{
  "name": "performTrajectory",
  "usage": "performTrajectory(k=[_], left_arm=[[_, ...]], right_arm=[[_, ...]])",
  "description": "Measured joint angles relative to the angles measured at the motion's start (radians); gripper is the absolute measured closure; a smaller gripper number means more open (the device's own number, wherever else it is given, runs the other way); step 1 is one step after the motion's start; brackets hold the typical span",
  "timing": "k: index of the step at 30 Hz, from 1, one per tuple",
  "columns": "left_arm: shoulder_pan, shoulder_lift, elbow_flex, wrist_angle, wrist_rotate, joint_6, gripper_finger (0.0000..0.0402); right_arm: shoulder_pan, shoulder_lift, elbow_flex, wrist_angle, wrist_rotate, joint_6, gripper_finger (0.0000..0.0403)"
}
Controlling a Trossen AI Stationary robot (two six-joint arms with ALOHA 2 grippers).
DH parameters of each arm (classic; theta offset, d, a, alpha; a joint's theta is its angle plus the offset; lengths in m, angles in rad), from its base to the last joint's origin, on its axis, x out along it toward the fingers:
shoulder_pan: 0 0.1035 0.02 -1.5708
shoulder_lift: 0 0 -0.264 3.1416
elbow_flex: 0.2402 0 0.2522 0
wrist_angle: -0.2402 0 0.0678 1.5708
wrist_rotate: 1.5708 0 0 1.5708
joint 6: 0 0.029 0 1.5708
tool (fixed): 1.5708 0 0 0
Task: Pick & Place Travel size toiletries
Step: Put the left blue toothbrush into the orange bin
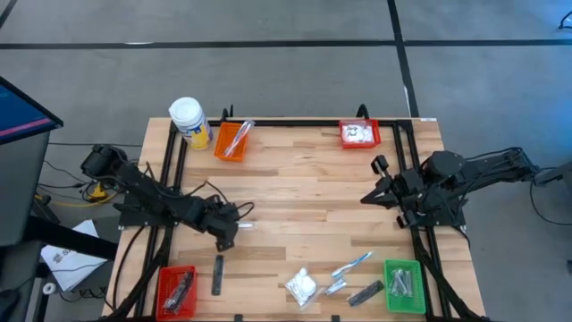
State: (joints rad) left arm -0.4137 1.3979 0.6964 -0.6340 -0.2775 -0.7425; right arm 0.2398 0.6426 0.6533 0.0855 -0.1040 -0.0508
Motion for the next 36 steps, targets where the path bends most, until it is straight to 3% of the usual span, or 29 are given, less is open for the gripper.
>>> performTrajectory(k=[10,15,22,30,36], left_arm=[[0.000,0.000,-0.079,0.065,-0.005,0.002,0.0104],[0.000,0.000,-0.121,0.102,-0.005,0.002,0.0125],[-0.001,-0.002,-0.153,0.164,0.005,0.001,0.0217],[0.023,-0.009,-0.156,0.170,0.010,-0.130,0.0375],[0.051,-0.055,-0.136,0.202,-0.021,-0.129,0.0385]], right_arm=[[0.000,0.001,0.000,-0.003,0.000,-0.007,0.0403],[0.000,0.001,0.000,-0.003,0.000,-0.010,0.0403],[0.000,0.001,0.000,-0.003,0.000,-0.010,0.0403],[0.000,0.001,0.000,-0.003,0.000,-0.012,0.0403],[0.000,0.001,0.000,-0.003,0.000,-0.012,0.0403]])
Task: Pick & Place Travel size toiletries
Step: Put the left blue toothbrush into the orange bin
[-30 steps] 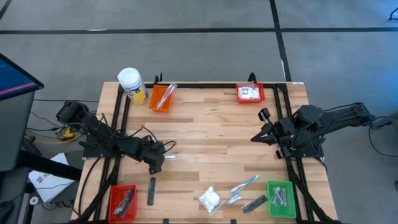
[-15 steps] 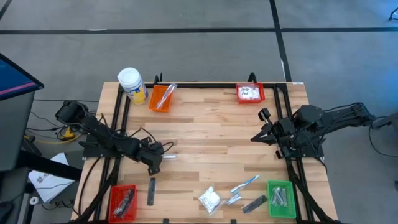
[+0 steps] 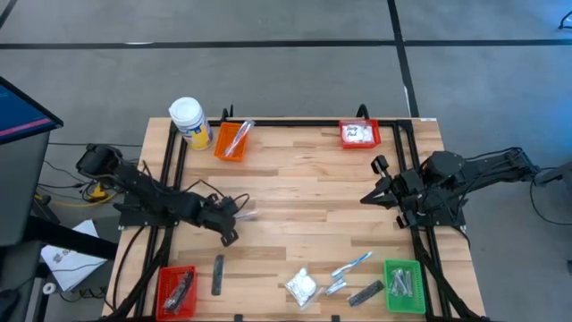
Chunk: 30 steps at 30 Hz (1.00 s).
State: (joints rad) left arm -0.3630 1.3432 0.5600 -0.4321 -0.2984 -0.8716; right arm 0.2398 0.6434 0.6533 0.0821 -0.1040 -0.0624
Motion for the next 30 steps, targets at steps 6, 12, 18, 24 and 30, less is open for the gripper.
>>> performTrajectory(k=[6,12,18,24,30], left_arm=[[0.034,-0.076,0.001,0.109,-0.053,0.055,0.0392],[0.092,-0.151,0.003,0.183,-0.210,0.081,0.0393],[0.187,-0.200,0.003,0.197,-0.287,0.109,0.0393],[0.321,-0.206,0.003,0.225,-0.333,0.129,0.0389],[0.465,-0.205,0.003,0.267,-0.353,0.233,0.0388]], right_arm=[[0.000,0.000,0.000,0.000,0.000,0.000,0.0403],[0.000,0.000,0.000,0.000,0.000,0.001,0.0403],[0.000,0.000,0.000,0.000,0.000,0.002,0.0403],[0.000,0.000,0.000,0.000,0.000,0.001,0.0403],[0.000,0.000,0.000,0.000,0.000,0.001,0.0403]])
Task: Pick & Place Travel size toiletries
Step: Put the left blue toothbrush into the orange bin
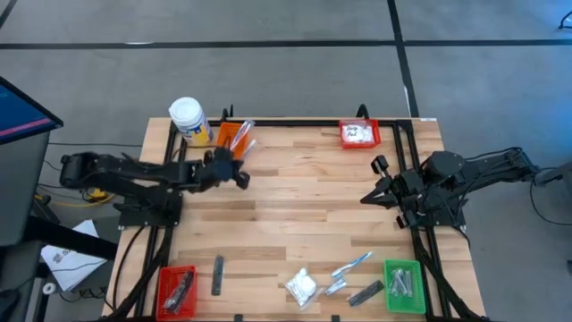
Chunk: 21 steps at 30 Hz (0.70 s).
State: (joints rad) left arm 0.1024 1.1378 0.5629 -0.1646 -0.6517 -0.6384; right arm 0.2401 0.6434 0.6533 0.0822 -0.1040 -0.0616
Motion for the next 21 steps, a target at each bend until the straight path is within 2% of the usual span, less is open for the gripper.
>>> performTrajectory(k=[9,16,21], left_arm=[[0.210,0.000,0.000,0.046,-0.071,0.049,0.0388],[0.319,0.029,0.001,0.179,-0.046,0.162,0.0387],[0.366,0.103,0.002,0.222,0.009,0.167,0.0391]], right_arm=[[0.000,0.000,0.000,0.000,0.000,-0.001,0.0403],[0.000,0.000,0.000,0.000,0.000,-0.001,0.0403],[0.000,0.000,0.000,0.000,0.000,-0.002,0.0403]])
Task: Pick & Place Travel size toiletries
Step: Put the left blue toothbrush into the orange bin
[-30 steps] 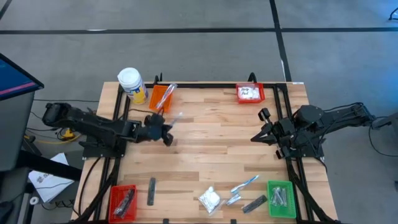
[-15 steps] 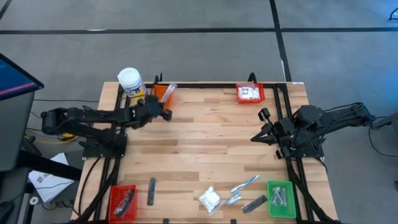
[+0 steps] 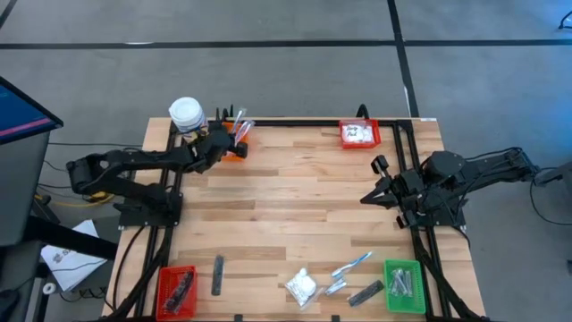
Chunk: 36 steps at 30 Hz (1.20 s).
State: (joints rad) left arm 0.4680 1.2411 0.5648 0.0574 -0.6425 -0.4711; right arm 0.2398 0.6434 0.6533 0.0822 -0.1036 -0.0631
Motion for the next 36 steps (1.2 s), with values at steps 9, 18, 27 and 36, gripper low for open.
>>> performTrajectory(k=[9,18,27,36], left_arm=[[0.039,0.167,-0.001,0.063,0.022,-0.010,0.0391],[0.039,0.206,-0.001,0.118,0.004,-0.016,0.0391],[0.039,0.206,-0.001,0.132,0.003,-0.016,0.0391],[0.057,0.206,-0.001,0.135,-0.012,-0.016,0.0388]], right_arm=[[0.000,0.000,0.000,0.000,0.000,0.000,0.0403],[-0.006,0.000,0.000,0.000,0.000,-0.016,0.0403],[-0.039,0.038,-0.001,0.003,0.000,-0.016,0.0403],[-0.078,0.064,-0.001,0.008,0.000,-0.016,0.0403]])
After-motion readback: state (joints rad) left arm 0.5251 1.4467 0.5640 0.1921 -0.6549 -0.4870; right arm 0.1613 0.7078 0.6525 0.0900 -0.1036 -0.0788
